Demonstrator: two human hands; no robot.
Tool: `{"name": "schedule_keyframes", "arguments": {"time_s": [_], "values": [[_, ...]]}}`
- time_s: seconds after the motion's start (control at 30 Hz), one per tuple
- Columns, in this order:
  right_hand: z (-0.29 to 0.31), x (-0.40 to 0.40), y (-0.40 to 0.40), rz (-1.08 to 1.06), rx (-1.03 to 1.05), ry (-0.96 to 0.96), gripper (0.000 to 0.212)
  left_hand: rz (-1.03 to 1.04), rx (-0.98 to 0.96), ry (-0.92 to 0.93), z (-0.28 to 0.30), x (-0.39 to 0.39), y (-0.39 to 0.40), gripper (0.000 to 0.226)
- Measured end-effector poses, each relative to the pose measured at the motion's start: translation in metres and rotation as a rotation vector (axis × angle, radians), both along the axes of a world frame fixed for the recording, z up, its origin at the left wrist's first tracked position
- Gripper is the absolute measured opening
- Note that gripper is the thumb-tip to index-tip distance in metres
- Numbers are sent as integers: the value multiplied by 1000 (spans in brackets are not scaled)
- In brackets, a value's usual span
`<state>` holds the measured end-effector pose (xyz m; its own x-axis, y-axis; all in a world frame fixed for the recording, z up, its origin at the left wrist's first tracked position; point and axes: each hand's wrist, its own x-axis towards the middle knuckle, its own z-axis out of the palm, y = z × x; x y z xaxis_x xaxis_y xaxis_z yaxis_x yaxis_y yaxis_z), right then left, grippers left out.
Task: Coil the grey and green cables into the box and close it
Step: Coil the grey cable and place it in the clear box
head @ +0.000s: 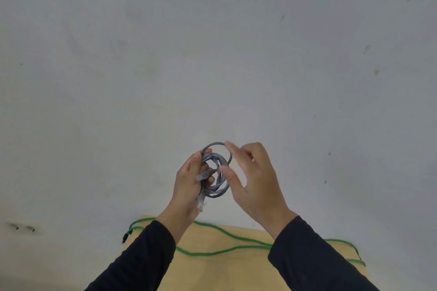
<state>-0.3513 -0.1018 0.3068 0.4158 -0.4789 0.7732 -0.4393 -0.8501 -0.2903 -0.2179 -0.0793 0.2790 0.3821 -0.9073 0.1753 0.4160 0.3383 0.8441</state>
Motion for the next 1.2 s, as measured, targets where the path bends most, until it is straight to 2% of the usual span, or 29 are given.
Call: {"name": "schedule_keyframes", "arguments": {"time_s": [0.1, 0.23, 0.33, 0.53, 0.7, 0.8, 0.87, 0.97, 1.1, 1.2], "values": [[-5, 2, -1, 51, -153, 99, 29, 12, 9, -91, 0, 0, 0, 35], [-5, 6, -6, -17, -290, 166, 15, 38, 12, -190, 3, -4, 0, 34], [-5, 10, -9, -8, -316, 191, 13, 17, 12, -198, 7, -5, -2, 34], [-5, 16, -8, 135, -213, 247, 11, -21, 46, -158, 8, 2, -6, 37], [-10, 14, -6, 274, -67, 220, 20, 47, 42, 9, 14, 7, -11, 37], [-15, 11, -12, 291, 179, 49, 18, 99, -4, -49, 13, 7, -13, 36], [-15, 14, -14, 210, 230, -79, 12, 121, -31, -107, 13, 7, -13, 36], [-17, 17, -15, 116, 310, -145, 31, 132, -55, -160, 14, 8, -14, 36], [-25, 23, -12, 212, 385, -223, 51, 133, -63, -211, 10, 11, -16, 35], [-25, 26, -15, 139, 424, -221, 51, 98, -69, -193, 1, 11, -16, 36]]}}
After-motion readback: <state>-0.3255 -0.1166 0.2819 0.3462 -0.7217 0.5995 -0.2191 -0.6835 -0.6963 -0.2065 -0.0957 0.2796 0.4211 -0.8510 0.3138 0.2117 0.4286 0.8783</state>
